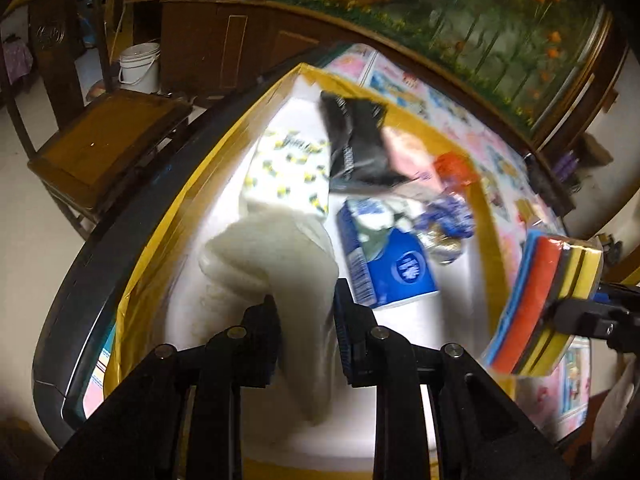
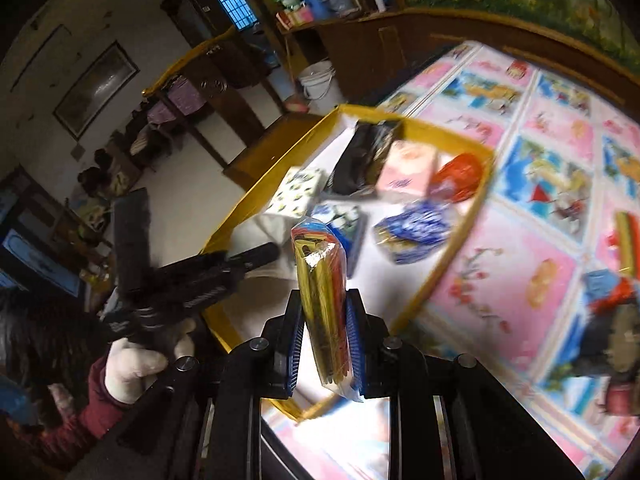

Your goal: Organize soft objects

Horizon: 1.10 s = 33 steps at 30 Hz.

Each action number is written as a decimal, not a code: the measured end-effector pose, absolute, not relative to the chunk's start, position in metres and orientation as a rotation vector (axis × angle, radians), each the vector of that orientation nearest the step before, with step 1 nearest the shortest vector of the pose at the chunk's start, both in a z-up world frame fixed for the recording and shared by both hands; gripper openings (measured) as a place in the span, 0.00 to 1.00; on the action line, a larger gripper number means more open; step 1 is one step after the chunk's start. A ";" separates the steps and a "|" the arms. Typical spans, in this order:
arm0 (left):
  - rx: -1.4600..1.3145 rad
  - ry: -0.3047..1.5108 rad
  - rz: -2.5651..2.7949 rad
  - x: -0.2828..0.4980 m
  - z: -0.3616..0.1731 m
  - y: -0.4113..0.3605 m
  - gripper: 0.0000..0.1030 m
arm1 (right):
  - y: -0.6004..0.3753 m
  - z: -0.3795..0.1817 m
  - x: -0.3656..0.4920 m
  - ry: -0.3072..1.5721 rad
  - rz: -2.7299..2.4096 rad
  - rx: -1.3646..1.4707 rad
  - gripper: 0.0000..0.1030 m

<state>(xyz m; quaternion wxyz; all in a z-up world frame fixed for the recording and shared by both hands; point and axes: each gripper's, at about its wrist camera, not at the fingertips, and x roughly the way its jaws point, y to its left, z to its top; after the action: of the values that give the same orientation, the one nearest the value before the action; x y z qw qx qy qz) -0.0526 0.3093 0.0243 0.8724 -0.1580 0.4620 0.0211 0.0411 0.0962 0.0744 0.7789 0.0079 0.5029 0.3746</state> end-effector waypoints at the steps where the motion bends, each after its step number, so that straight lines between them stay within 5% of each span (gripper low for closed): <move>1: -0.333 0.967 0.038 -0.053 0.022 0.310 0.22 | 0.101 0.065 0.045 1.114 0.808 0.026 0.19; 11: -0.377 0.803 0.029 -0.097 0.060 0.305 0.43 | 0.120 0.028 0.073 1.151 0.666 -0.036 0.24; 15: -0.378 0.759 0.025 -0.109 0.073 0.297 0.50 | 0.131 0.036 0.060 1.084 0.615 -0.099 0.53; 19: -0.344 0.748 0.021 -0.116 0.082 0.285 0.50 | 0.127 0.059 0.040 0.966 0.603 -0.124 0.54; 25: -0.174 0.717 0.056 -0.123 0.093 0.243 0.50 | 0.070 0.114 -0.032 0.674 0.517 -0.123 0.74; 27: -0.115 0.714 0.061 -0.124 0.096 0.227 0.50 | 0.051 0.126 -0.058 0.550 0.443 -0.128 0.97; 33: -0.007 0.726 0.055 -0.126 0.098 0.189 0.51 | -0.008 0.124 -0.096 0.461 0.311 -0.089 1.00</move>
<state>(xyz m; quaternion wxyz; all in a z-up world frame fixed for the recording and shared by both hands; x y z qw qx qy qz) -0.1256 0.1885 0.0979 0.9344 -0.0035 0.3551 0.0271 -0.0961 -0.0078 0.1241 0.9606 -0.0440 0.2276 0.1532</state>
